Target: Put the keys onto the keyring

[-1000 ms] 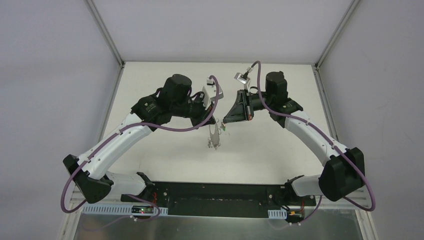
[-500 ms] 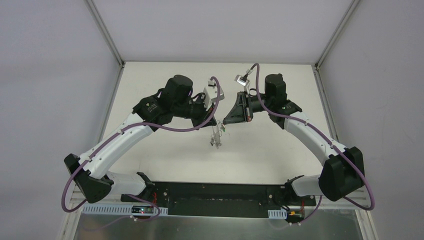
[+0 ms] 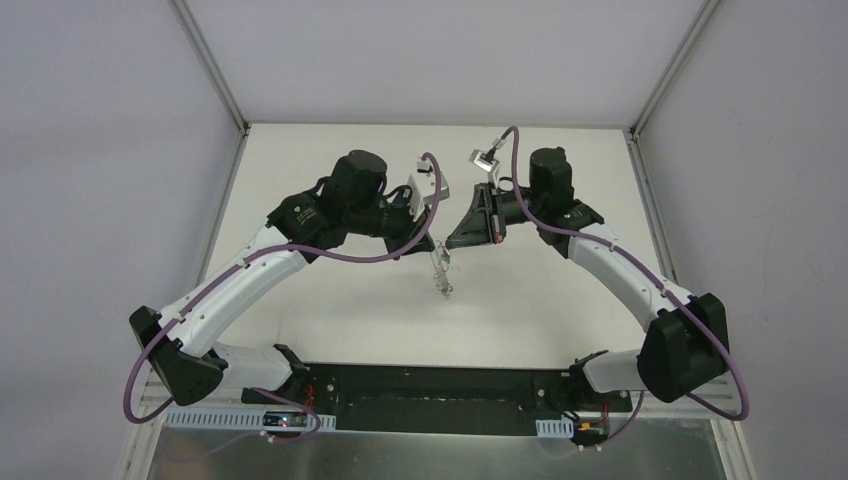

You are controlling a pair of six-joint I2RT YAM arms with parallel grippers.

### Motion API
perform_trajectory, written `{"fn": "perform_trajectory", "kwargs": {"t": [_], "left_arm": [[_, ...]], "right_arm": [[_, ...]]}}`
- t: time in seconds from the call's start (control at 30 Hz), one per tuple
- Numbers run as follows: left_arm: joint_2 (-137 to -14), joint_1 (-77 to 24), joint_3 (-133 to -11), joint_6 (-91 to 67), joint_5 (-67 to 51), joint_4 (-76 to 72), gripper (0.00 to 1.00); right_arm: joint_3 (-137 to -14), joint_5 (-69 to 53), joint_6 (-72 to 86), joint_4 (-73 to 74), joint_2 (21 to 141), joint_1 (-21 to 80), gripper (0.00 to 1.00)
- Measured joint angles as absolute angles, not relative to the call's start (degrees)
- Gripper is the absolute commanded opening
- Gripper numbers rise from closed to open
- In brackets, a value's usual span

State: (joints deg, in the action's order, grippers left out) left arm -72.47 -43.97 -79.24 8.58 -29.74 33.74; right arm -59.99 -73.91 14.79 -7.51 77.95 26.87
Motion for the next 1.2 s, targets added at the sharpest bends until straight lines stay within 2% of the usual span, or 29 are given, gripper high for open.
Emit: {"fn": "perform_trajectory", "kwargs": {"t": [1.2], "left_arm": [[-72.9,-44.7,-78.9,8.5,-29.5,33.5,0.00]], "right_arm": [[-59.1,-75.6,13.8,-7.8,78.0,27.0,0.00]]}}
